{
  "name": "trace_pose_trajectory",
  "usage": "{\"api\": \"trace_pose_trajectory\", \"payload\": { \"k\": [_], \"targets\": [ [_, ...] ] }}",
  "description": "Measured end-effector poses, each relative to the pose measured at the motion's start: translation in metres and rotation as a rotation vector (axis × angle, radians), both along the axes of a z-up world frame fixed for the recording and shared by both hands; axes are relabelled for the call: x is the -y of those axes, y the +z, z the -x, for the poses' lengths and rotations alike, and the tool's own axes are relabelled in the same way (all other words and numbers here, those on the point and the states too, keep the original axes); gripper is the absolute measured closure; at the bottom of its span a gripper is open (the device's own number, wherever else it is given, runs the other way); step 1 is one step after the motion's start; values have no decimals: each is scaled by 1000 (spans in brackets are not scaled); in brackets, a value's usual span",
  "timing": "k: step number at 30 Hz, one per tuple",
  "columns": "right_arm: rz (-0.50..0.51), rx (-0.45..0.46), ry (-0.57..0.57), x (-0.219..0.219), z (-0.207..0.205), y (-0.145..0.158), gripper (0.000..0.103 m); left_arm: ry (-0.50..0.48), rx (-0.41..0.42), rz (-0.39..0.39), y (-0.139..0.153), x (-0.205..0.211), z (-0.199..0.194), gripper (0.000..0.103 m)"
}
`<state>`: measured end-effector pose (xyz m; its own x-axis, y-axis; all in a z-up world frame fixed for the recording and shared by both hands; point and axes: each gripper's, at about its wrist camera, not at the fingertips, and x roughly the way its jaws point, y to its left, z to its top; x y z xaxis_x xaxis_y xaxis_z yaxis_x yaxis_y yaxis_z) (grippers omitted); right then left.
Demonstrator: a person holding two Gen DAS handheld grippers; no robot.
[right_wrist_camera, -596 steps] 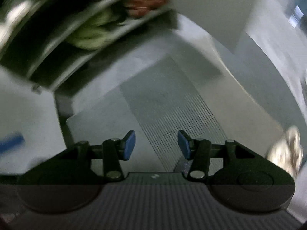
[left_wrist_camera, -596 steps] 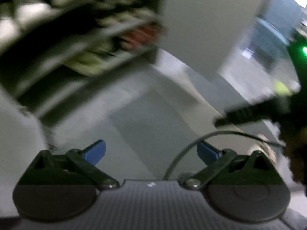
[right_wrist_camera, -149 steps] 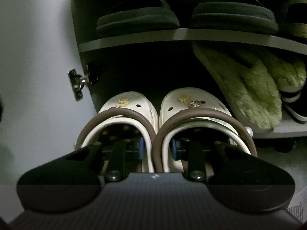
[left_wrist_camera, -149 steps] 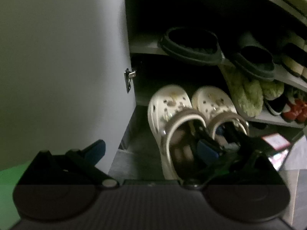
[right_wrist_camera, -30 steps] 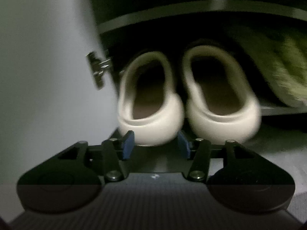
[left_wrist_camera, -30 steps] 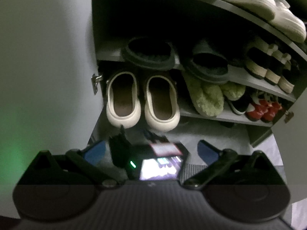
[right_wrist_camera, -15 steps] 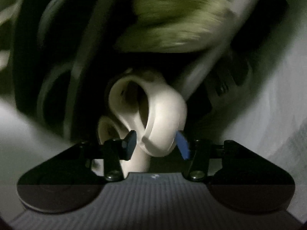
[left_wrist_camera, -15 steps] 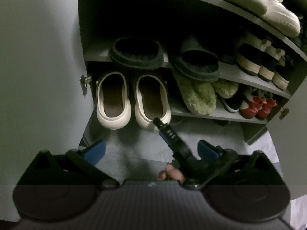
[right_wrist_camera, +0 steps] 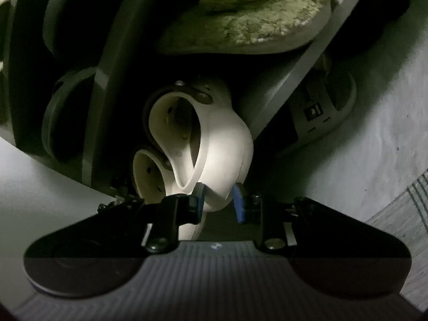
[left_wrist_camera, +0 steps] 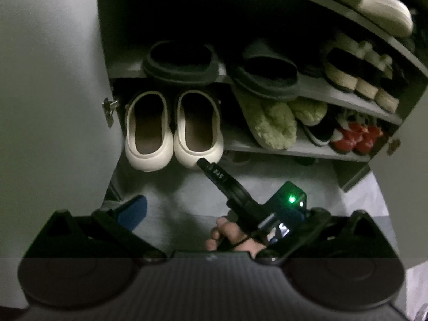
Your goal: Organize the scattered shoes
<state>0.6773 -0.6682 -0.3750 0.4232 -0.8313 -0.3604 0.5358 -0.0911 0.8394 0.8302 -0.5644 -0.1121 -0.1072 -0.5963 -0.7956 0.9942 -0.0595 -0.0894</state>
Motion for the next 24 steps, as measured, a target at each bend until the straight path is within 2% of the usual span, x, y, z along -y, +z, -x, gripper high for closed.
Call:
{"api": "trace_pose_trajectory", "payload": {
  "k": [4, 5, 7, 9, 12, 14, 16, 18, 20, 22, 23, 24],
  "targets": [
    [-1, -18, -32, -16, 11, 7, 69, -28, 10, 13, -1, -6, 10, 0],
    [0, -30, -38, -22, 16, 7, 69, -56, 34, 37, -1, -13, 15, 0],
    [-22, -114, -60, -48, 40, 11, 69, -84, 51, 71, -2, -23, 20, 0],
    [-71, -208, -63, -71, 62, 9, 69, -100, 30, 97, -3, -33, 22, 0],
    [-155, -365, -70, -127, 107, 11, 69, -163, -8, 72, -8, -40, 31, 0],
    [-196, -415, -88, -159, 128, 12, 69, -198, -39, 68, -10, -49, 38, 0],
    [-264, -449, -136, -213, 162, 19, 69, -242, -49, 100, -9, -63, 46, 0],
    [-316, -440, -202, -266, 189, 41, 69, -266, -14, 116, -1, -75, 58, 0],
    [-358, -445, -256, -314, 206, 78, 69, -277, 3, 133, 7, -85, 65, 0],
    [-378, -465, -261, -346, 212, 118, 69, -277, 2, 176, 27, -100, 76, 0],
    [-389, -479, -260, -362, 214, 140, 69, -286, 4, 195, 50, -110, 88, 0],
    [-400, -514, -241, -380, 213, 174, 69, -293, 6, 197, 59, -113, 93, 0]
  ]
}}
